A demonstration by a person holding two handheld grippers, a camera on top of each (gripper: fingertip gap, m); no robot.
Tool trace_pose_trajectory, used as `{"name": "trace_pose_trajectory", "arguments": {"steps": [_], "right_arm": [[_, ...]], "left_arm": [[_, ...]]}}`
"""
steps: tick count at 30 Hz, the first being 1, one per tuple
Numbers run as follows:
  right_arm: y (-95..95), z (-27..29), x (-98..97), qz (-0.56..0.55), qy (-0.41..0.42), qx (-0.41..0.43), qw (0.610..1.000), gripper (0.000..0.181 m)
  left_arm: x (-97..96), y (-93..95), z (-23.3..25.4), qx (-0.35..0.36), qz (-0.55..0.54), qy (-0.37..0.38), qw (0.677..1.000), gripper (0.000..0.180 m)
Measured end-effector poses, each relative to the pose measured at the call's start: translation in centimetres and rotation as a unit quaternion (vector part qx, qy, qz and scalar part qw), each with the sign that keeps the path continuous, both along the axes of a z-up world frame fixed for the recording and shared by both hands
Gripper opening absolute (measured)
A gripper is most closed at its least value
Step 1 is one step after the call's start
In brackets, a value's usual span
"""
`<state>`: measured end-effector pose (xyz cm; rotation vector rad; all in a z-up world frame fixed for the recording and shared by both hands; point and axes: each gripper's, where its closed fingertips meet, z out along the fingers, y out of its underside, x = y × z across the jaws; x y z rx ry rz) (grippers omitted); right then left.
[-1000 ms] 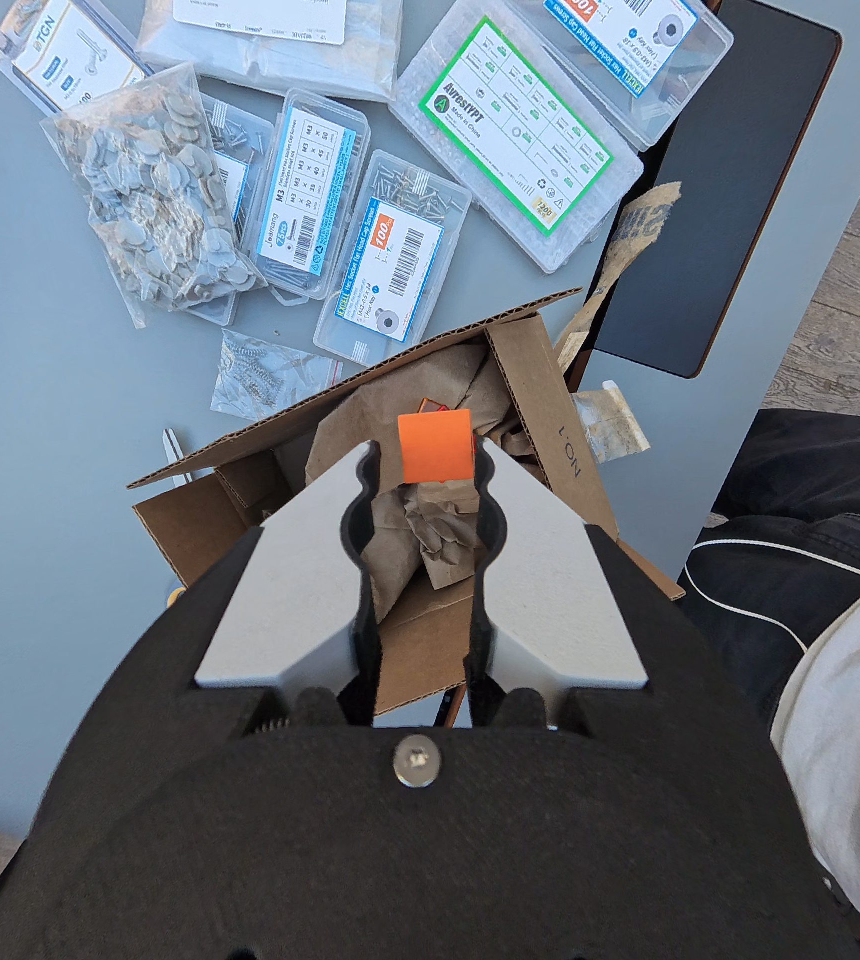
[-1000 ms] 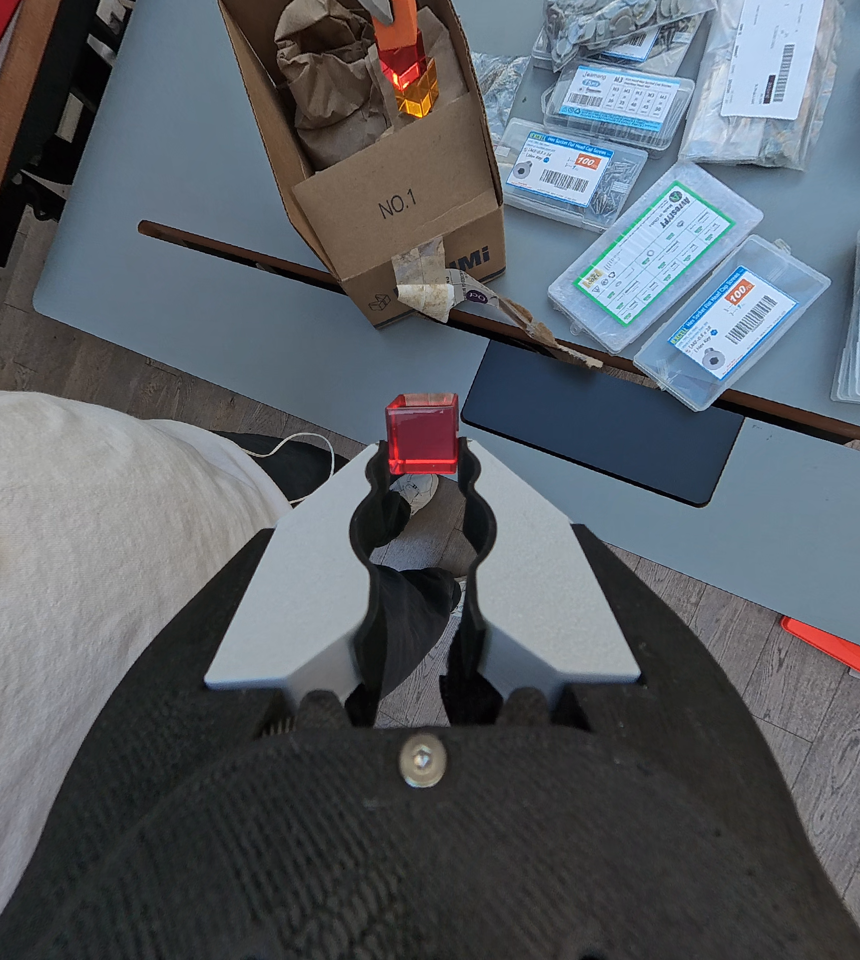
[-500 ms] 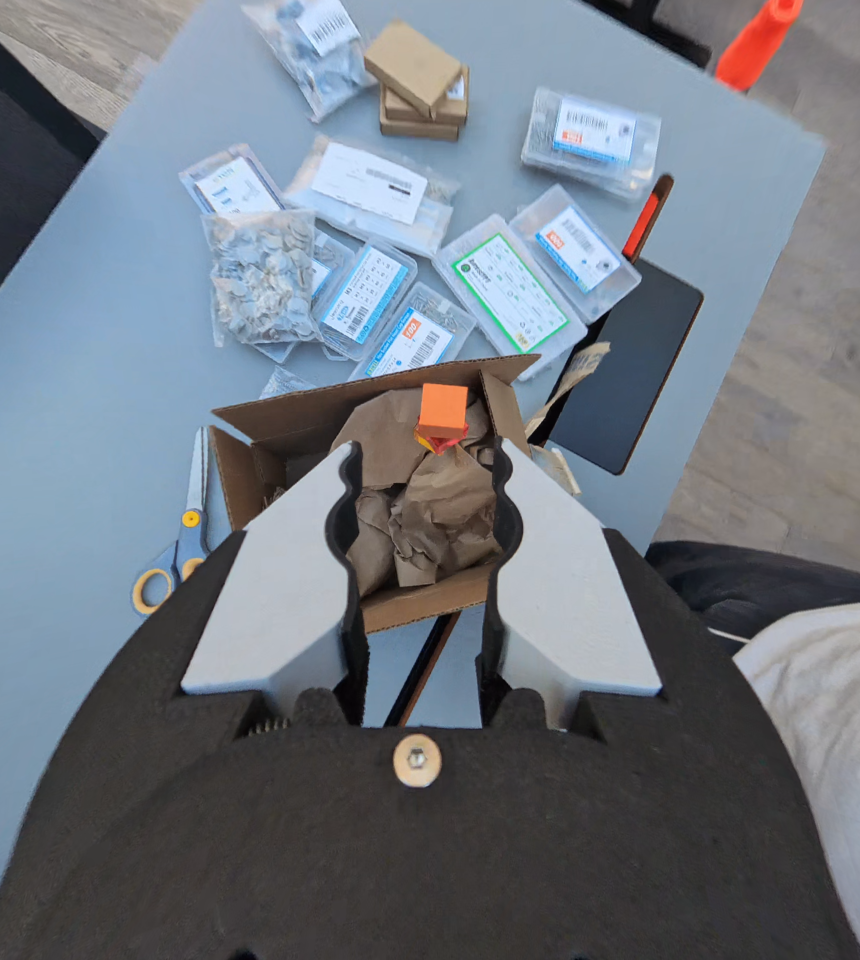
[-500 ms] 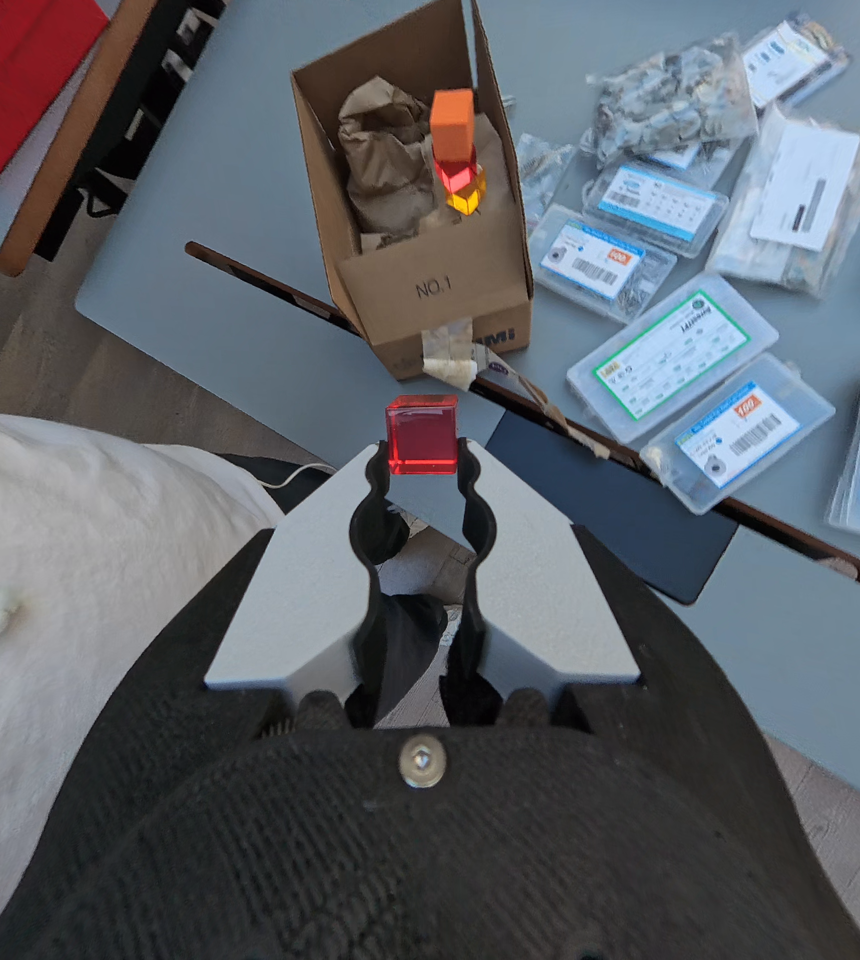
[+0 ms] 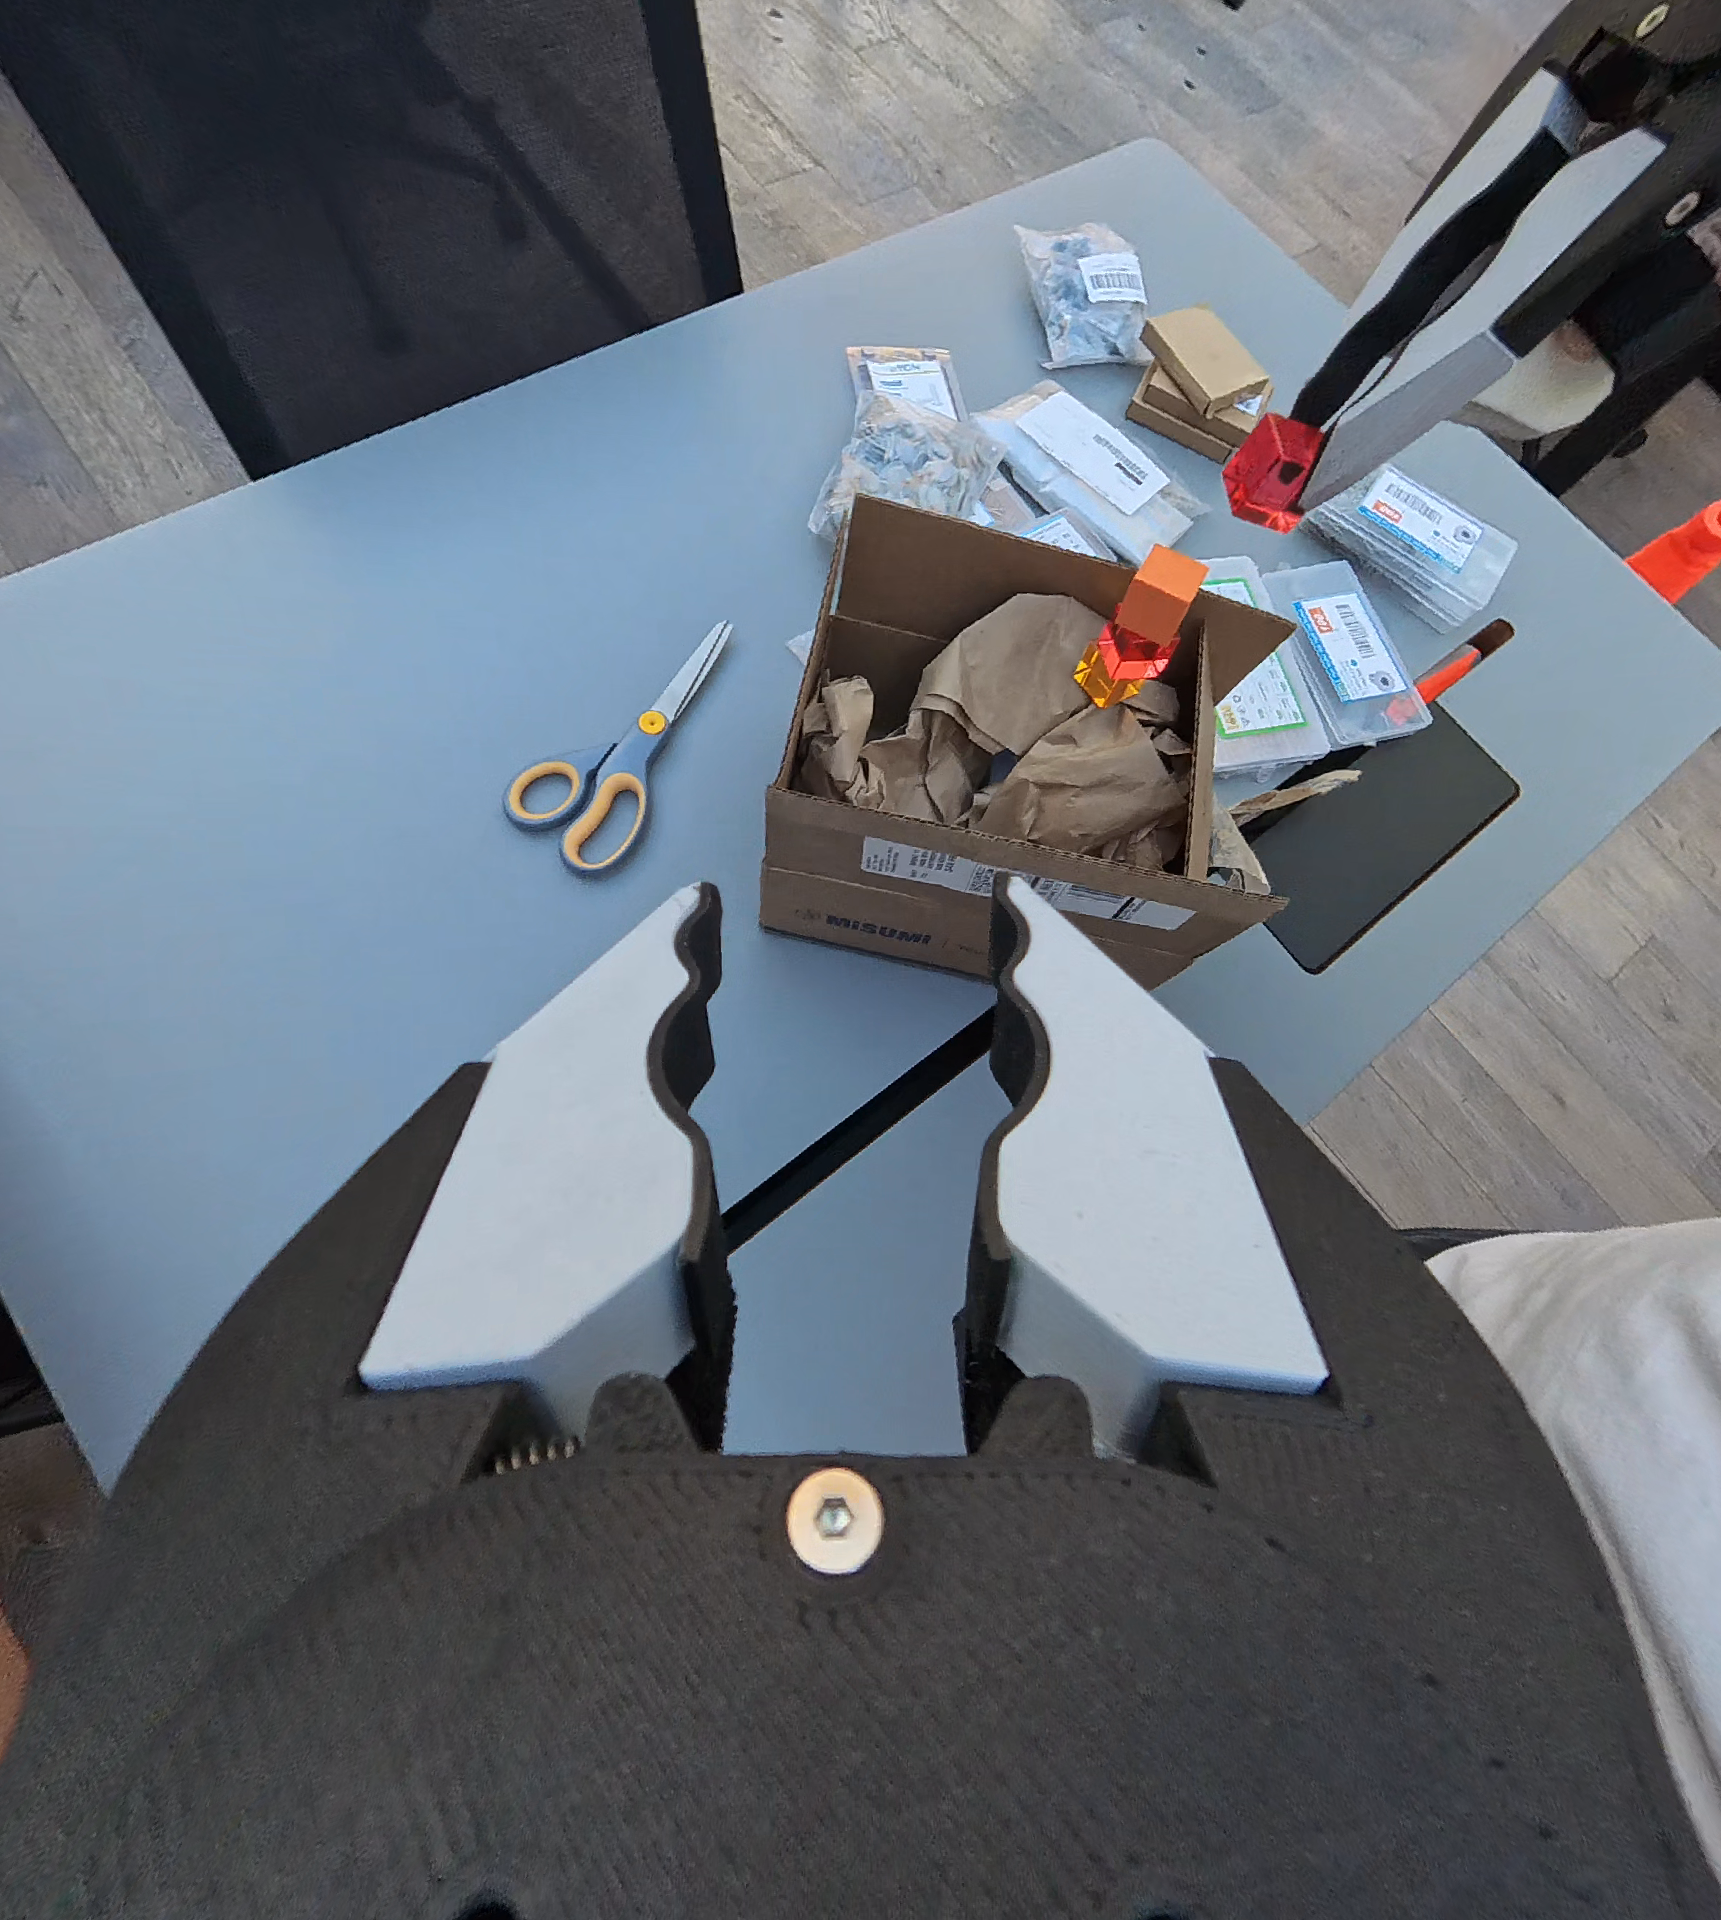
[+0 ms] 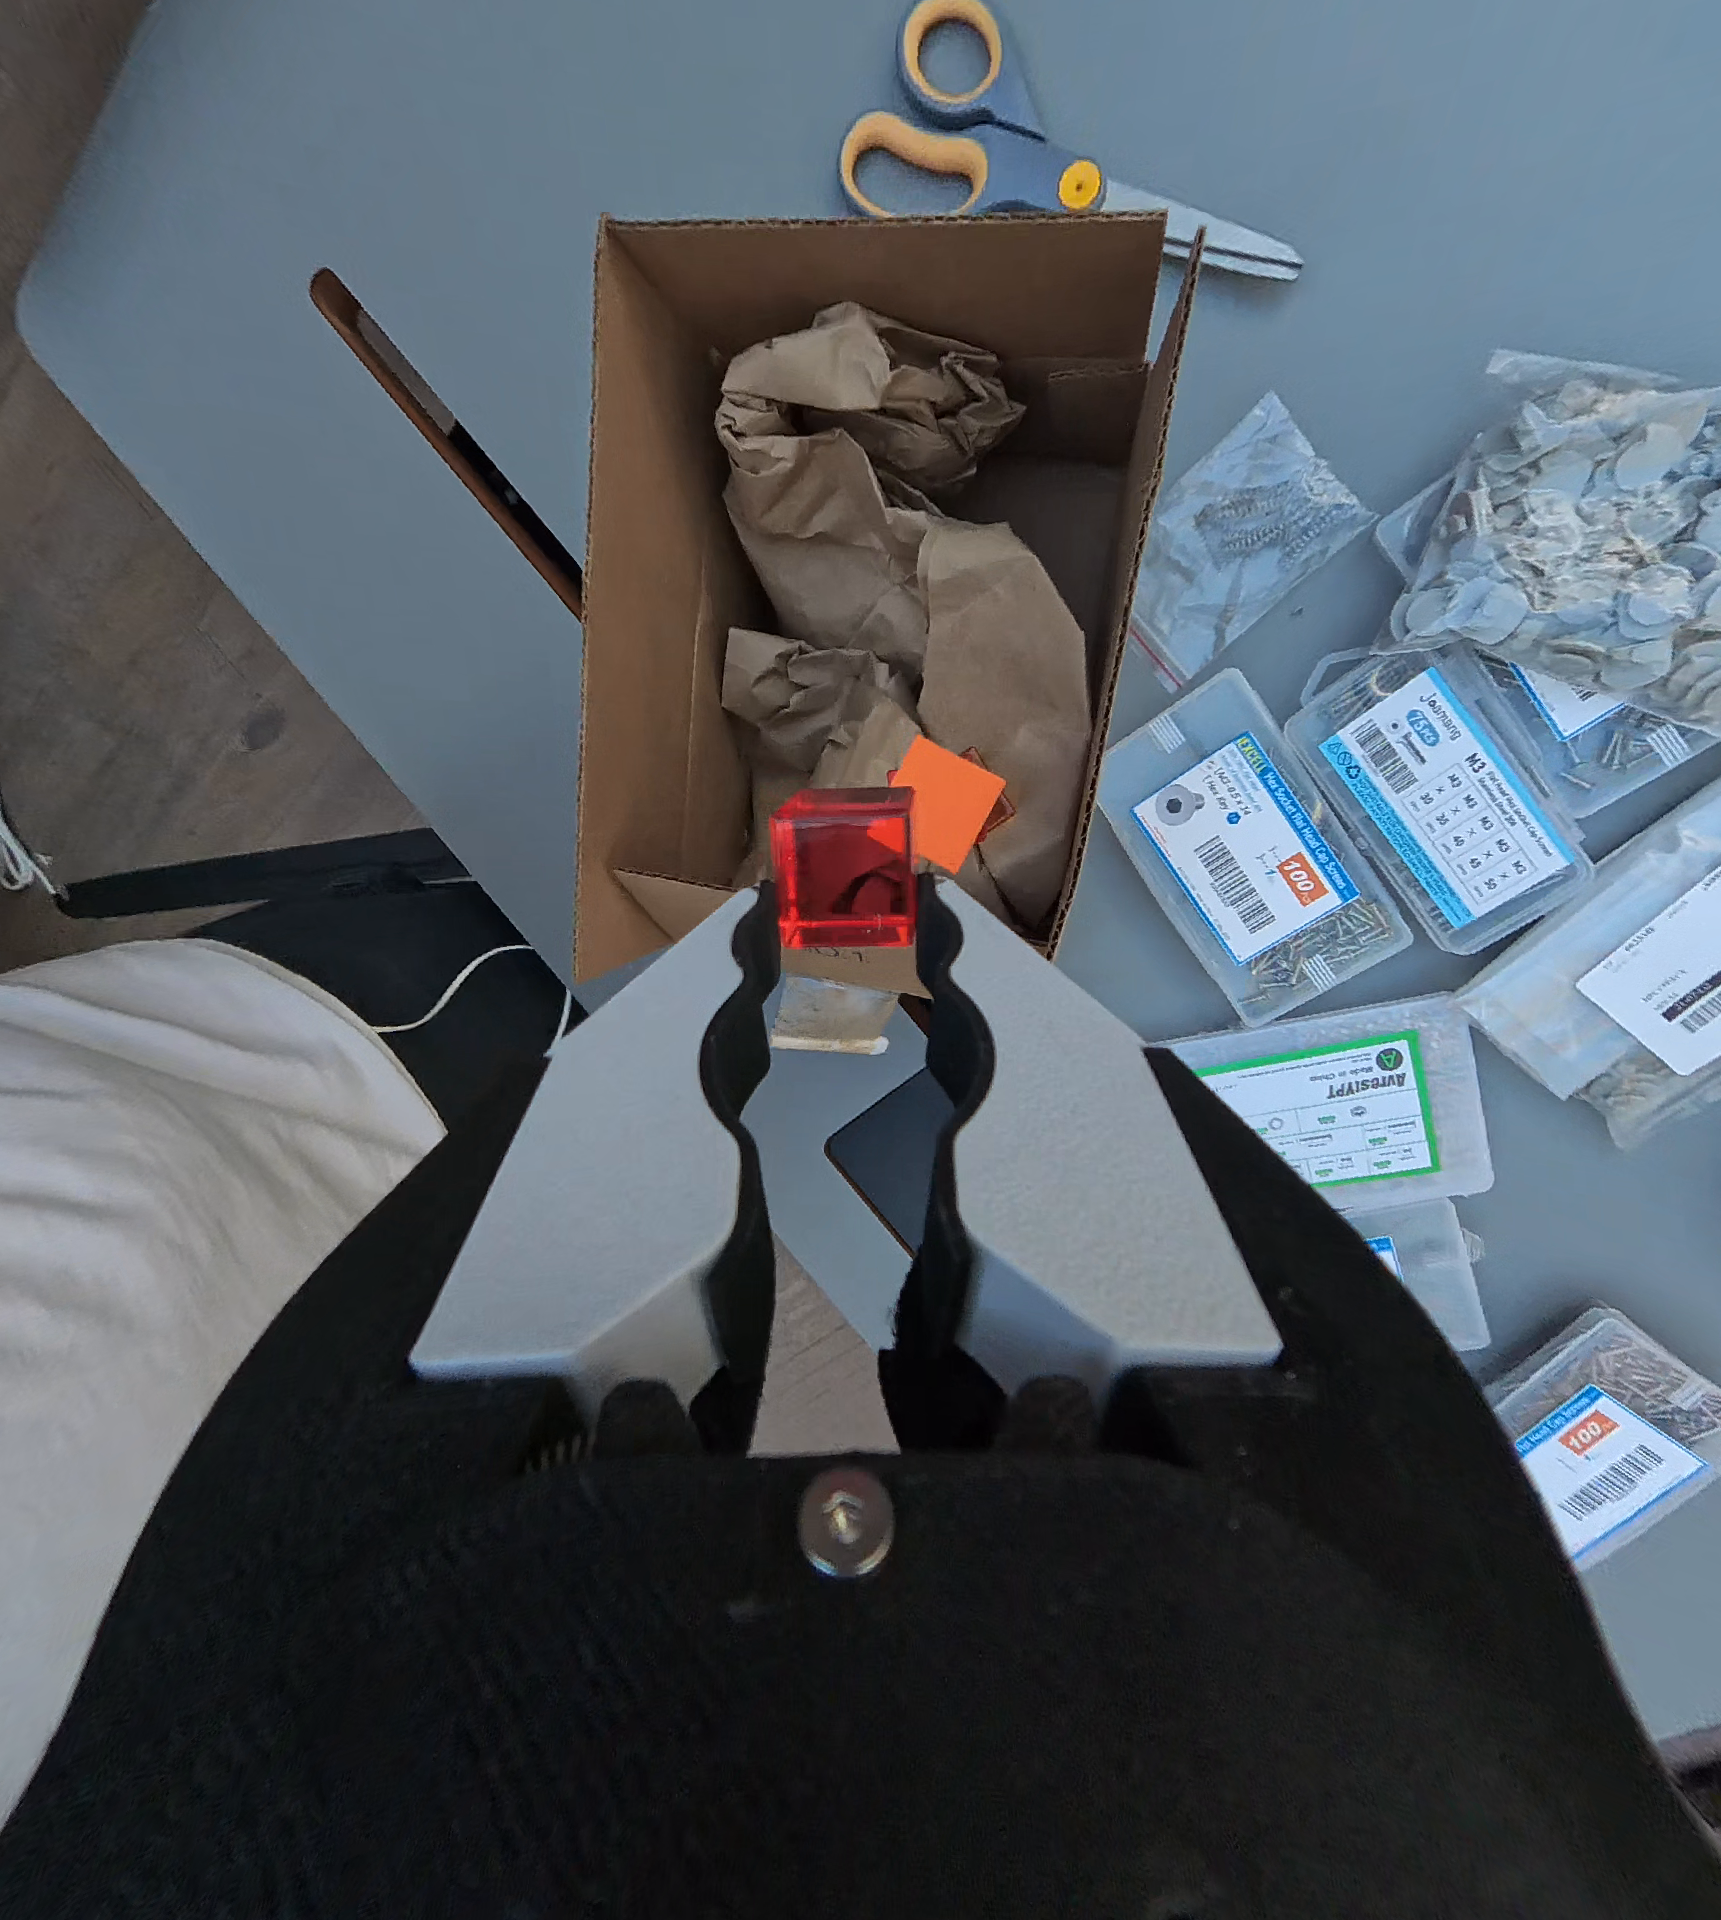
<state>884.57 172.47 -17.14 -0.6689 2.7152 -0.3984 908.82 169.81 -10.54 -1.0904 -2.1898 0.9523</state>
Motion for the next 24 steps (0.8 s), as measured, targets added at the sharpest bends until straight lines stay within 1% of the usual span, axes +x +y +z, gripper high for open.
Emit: {"name": "trace_pose_trajectory", "arguments": {"steps": [9,14,24], "right_arm": [[-0.7,-2.3,-0.2,0.01,0.062,0.044,0.997,0.024],[-0.7,-3.1,-0.2,0.005,0.061,0.058,0.996,0.024],[-1.0,-3.6,-0.1,0.011,0.065,0.06,0.996,0.024]], "left_arm": [[1.8,-1.6,0.9,-0.018,0.02,-0.005,1.0,0.053],[1.6,-2.0,0.4,-0.017,0.018,-0.002,1.0,0.053],[2.2,-2.1,-1.7,0.005,0.024,-0.012,1.0,0.053]]}}
